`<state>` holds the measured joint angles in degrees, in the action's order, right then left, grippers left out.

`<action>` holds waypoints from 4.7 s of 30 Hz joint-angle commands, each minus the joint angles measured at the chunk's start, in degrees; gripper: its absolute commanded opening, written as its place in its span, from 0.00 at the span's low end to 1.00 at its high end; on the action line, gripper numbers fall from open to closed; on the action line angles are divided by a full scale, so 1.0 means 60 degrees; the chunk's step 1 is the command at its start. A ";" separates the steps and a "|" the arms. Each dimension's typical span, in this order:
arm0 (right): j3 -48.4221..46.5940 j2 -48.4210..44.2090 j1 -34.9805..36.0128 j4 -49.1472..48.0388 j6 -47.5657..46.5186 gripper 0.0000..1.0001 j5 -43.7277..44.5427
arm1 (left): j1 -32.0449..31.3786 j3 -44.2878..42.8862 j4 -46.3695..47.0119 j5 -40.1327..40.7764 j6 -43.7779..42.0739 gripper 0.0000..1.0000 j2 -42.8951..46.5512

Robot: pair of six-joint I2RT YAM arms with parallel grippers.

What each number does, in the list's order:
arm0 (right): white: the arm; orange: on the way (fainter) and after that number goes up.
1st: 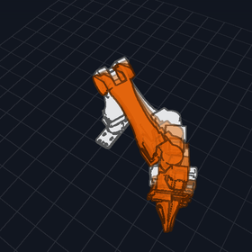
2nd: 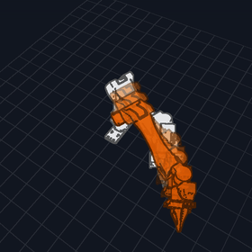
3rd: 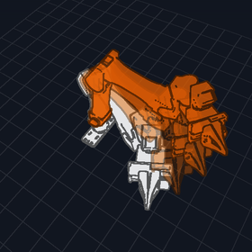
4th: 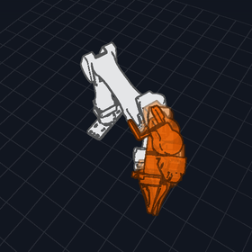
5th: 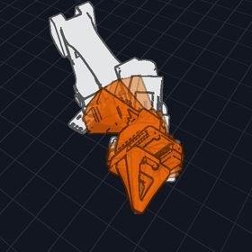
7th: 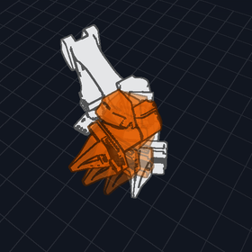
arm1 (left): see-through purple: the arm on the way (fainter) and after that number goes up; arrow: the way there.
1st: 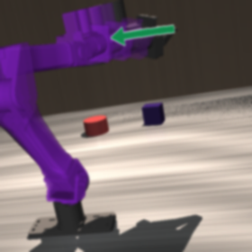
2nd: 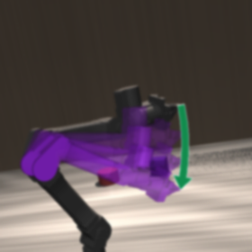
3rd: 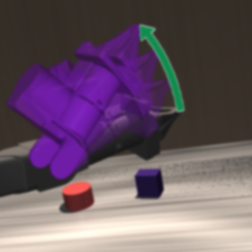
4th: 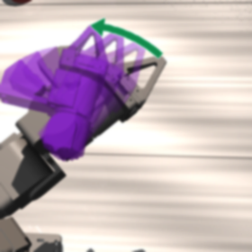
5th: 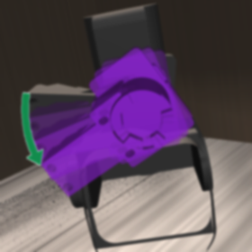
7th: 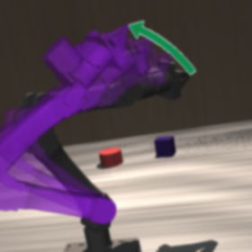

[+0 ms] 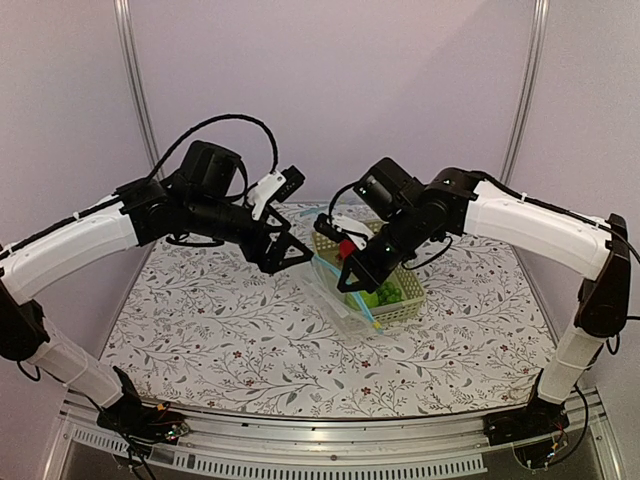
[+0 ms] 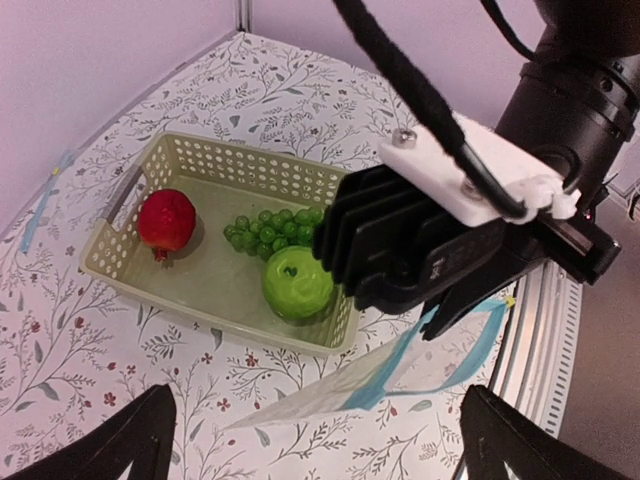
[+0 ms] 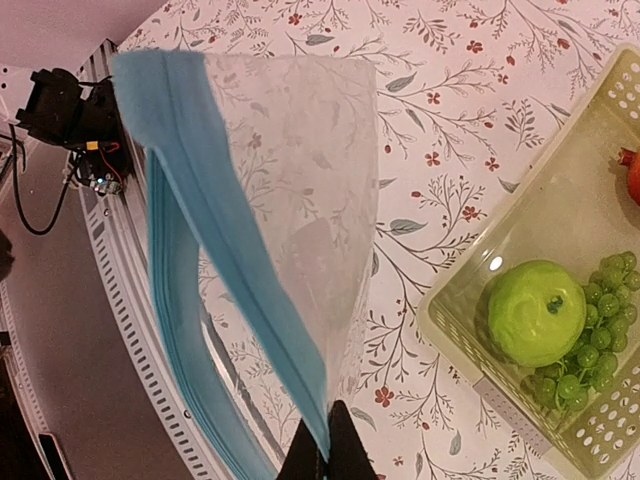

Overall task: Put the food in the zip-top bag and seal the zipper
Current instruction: Pass from the right arm to the left, then pick up the fake fruit from the bin.

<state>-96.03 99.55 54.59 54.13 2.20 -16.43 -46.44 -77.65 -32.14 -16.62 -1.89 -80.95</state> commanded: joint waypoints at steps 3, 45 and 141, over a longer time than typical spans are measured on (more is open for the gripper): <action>-0.0230 0.0168 -0.0048 0.0375 -0.0191 0.00 0.0105 | 0.0021 -0.0497 -0.0033 -0.0178 0.0507 1.00 -0.0360; -0.0332 0.0372 -0.0043 0.0271 -0.0058 0.00 -0.0653 | -0.0424 0.0574 0.1024 0.0682 -0.0767 0.75 -0.0866; 0.1605 0.2807 -0.0851 -0.2667 0.3820 0.56 0.3760 | -0.0105 0.0372 -0.2725 0.3151 0.2735 0.00 -0.0900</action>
<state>-86.00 114.67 49.50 37.95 23.92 3.84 -47.66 -76.07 -48.31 2.94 13.61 -87.39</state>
